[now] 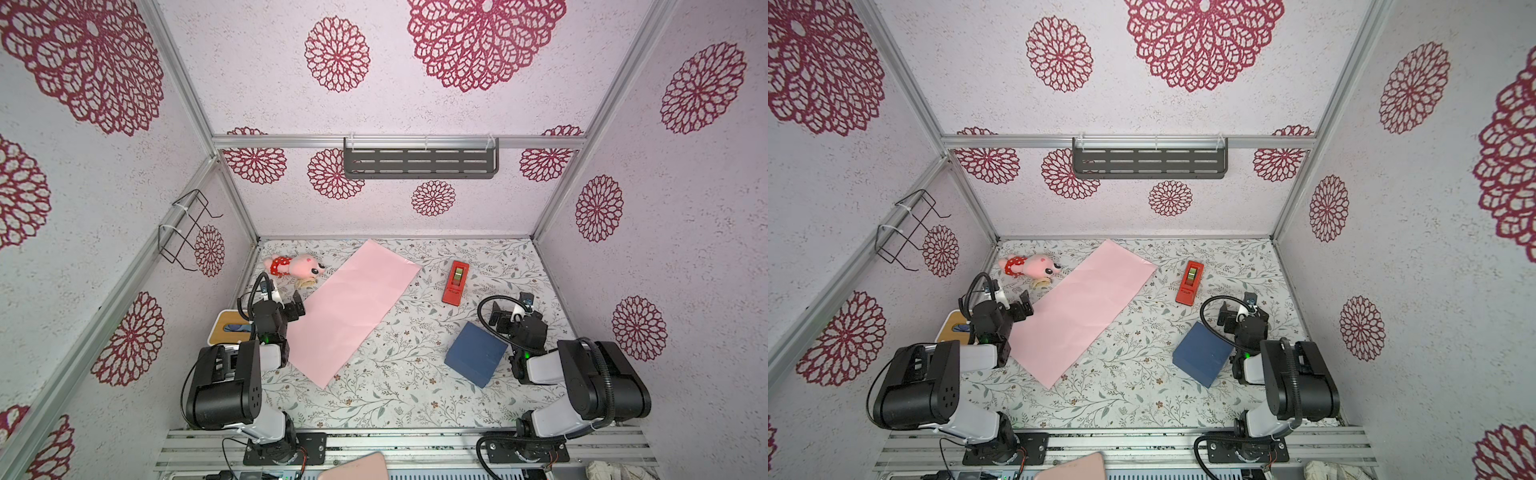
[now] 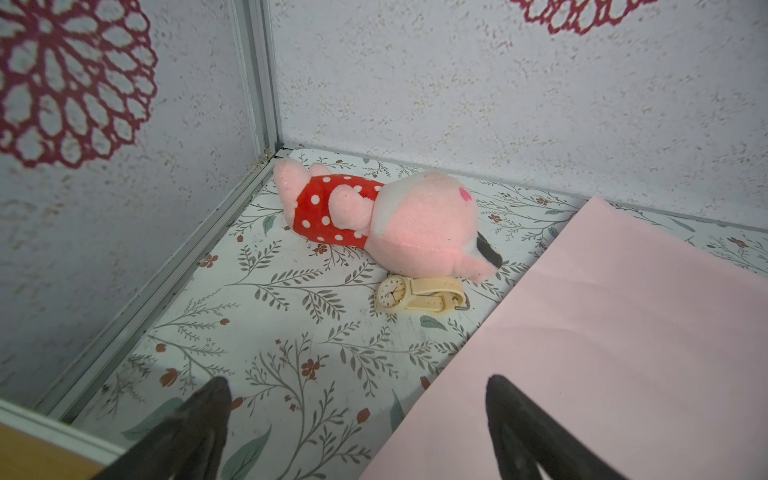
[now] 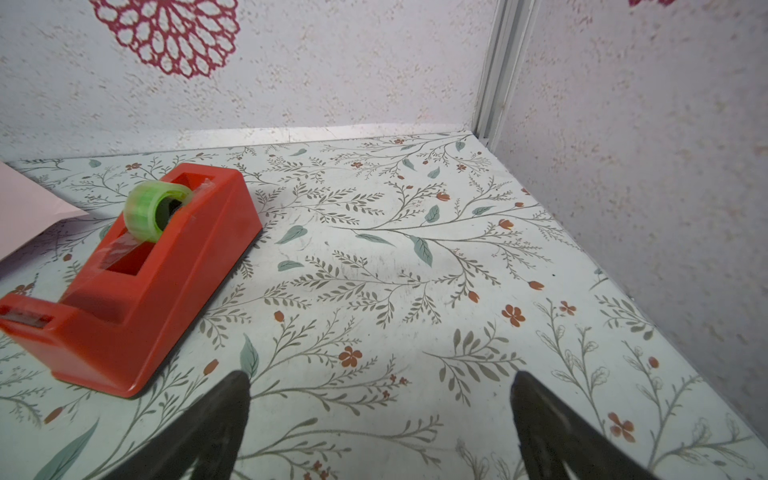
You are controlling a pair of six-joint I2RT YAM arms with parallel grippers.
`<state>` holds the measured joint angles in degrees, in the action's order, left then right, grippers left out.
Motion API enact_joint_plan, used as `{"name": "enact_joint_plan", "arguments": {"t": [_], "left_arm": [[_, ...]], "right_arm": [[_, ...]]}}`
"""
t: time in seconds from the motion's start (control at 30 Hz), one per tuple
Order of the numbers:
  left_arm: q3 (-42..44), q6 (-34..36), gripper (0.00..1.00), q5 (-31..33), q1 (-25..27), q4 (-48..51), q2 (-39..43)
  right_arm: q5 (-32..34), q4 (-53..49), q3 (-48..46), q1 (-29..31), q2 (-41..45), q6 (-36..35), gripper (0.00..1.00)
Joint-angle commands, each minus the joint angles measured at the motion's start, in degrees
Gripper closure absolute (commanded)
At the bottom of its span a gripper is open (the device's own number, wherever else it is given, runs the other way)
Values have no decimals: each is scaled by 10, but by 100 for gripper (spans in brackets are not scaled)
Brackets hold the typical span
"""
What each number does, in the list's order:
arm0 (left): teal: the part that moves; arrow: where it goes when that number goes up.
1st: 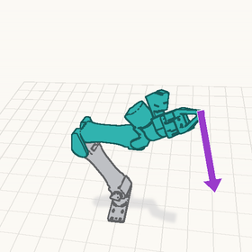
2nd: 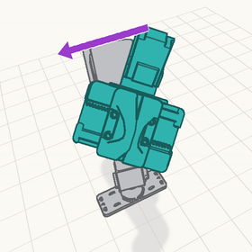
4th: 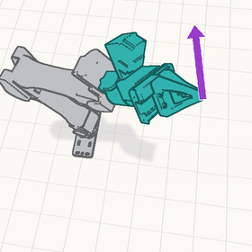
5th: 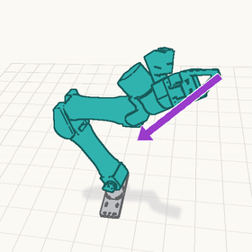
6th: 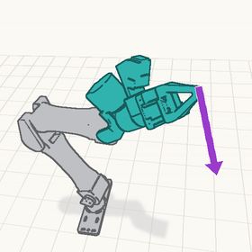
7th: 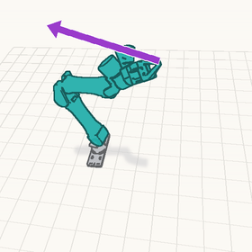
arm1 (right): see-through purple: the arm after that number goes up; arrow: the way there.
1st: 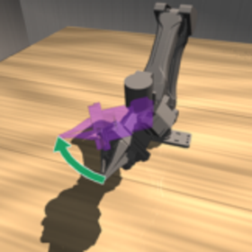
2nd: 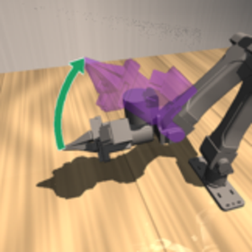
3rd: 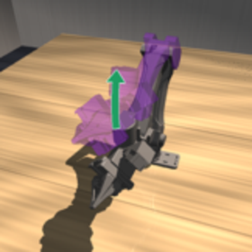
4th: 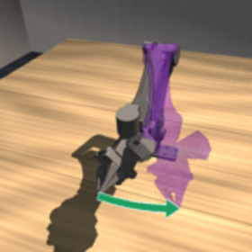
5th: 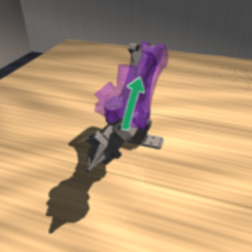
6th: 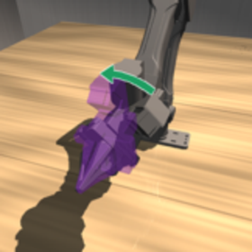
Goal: Wrap the gift box in paper
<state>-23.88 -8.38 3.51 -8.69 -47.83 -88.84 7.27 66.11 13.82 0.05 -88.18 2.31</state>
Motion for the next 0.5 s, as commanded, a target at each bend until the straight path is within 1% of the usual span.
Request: {"name": "enact_joint_plan", "arguments": {"t": [0.0, 0.1, 0.17, 0.2, 0.23, 0.27, 0.3, 0.33, 0.37, 0.4, 0.43, 0.47], "left_arm": [[-5, 6, 3, -3, -3, -17, 0], [2, 1, 3, 10, -3, -20, 19], [-2, 1, 2, 21, -1, 25, 67], [-18, -12, 3, 50, 5, 89, 101], [-47, -56, 3, 94, 11, 183, 133], [-81, -119, 3, 138, 11, 283, 158], [-105, -162, 3, 158, 12, 346, 173], [-125, -208, 2, 162, 14, 409, 186], [-134, -245, 2, 143, 14, 442, 194], [-135, -287, 1, 101, 15, 462, 202], [-129, -313, 0, 43, 18, 457, 208], [-123, -327, 2, 0, 25, 445, 209]], "right_arm": [[3, 15, 13, 2, 3, -9, 1], [4, 19, 11, 2, 4, -10, 1], [19, 29, 0, 3, 20, -7, 1], [31, 23, -6, 5, 43, -5, 1], [42, -2, -8, 5, 75, -2, 1], [49, -34, -7, 5, 111, 0, 1], [53, -68, -3, 5, 145, 3, 1], [63, -114, 4, 5, 185, 28, 1], [79, -156, 13, 5, 222, 74, 1], [78, -218, 28, 5, 258, 120, 3], [37, -274, 49, 7, 282, 148, 7], [5, -319, 72, 21, 291, 167, 11]]}}
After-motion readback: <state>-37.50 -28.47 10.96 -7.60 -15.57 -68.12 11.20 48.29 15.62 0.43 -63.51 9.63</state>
